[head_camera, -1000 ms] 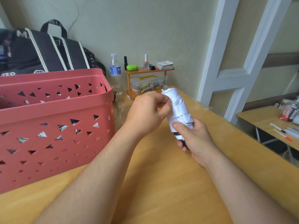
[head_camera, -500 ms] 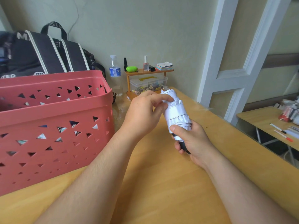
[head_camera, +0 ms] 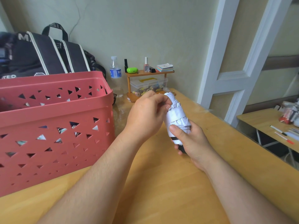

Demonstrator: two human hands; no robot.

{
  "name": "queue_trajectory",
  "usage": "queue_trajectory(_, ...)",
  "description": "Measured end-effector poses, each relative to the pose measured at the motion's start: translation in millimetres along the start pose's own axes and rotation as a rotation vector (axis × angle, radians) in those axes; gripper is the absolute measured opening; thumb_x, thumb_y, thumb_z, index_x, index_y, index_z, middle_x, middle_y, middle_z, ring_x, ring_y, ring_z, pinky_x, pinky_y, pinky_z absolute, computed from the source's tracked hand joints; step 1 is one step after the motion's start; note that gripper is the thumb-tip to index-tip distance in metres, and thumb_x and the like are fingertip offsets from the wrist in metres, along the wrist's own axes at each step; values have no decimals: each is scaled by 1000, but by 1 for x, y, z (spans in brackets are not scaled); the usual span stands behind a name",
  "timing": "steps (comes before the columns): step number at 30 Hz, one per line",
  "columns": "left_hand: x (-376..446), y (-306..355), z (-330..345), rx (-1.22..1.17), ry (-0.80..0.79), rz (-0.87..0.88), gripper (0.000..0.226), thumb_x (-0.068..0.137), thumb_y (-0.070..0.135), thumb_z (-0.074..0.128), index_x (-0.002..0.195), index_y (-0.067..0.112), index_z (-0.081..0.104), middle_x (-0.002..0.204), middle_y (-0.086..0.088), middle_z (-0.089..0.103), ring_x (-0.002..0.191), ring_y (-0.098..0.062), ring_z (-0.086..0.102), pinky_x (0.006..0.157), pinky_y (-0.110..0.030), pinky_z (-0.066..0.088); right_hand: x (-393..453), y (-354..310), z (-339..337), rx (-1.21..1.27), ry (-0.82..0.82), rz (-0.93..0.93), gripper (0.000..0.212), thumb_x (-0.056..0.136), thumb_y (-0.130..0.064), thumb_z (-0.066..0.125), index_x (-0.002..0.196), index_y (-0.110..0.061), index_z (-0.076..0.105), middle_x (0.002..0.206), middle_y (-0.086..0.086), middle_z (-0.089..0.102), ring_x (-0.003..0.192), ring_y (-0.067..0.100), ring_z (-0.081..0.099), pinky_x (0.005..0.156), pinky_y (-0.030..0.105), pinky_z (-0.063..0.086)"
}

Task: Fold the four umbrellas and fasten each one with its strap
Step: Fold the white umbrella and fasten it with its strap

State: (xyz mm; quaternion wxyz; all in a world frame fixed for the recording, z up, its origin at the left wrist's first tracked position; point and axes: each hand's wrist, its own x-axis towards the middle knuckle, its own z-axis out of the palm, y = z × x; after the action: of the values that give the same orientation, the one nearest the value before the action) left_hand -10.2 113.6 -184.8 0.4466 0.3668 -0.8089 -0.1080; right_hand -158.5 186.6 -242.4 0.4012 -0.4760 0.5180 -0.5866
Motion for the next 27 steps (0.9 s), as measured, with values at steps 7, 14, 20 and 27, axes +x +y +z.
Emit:
queue_trajectory(7,-5,10,8,126,50,-51,10,95,13,56,91,20,62,94,5,48,83,-18,50,70,-41,47,2,0,1,-93,99,-4,9,89,-18,71,98,-19,66,69,-3,65,56,19,55,49,31,43)
queue_trajectory(14,-3,3,12,-129,84,-98,19,98,11,58,87,26,56,89,13,54,88,3,52,77,-12,39,4,0,-1,-113,145,-75,17,87,-14,71,97,-25,64,72,-4,66,61,19,54,54,35,45)
queue_trajectory(20,-4,8,11,-611,-105,-383,61,94,58,67,145,47,37,120,15,64,111,-11,67,99,-43,57,2,1,-7,-376,255,-148,27,77,-28,77,95,-29,57,77,-5,67,67,25,59,58,46,51)
queue_trajectory(27,-5,5,13,-704,-86,-367,64,97,30,73,152,37,41,130,15,60,108,5,66,91,-21,57,-2,1,-4,-385,161,-187,48,70,-50,84,106,-43,53,91,-17,71,77,12,69,63,35,57)
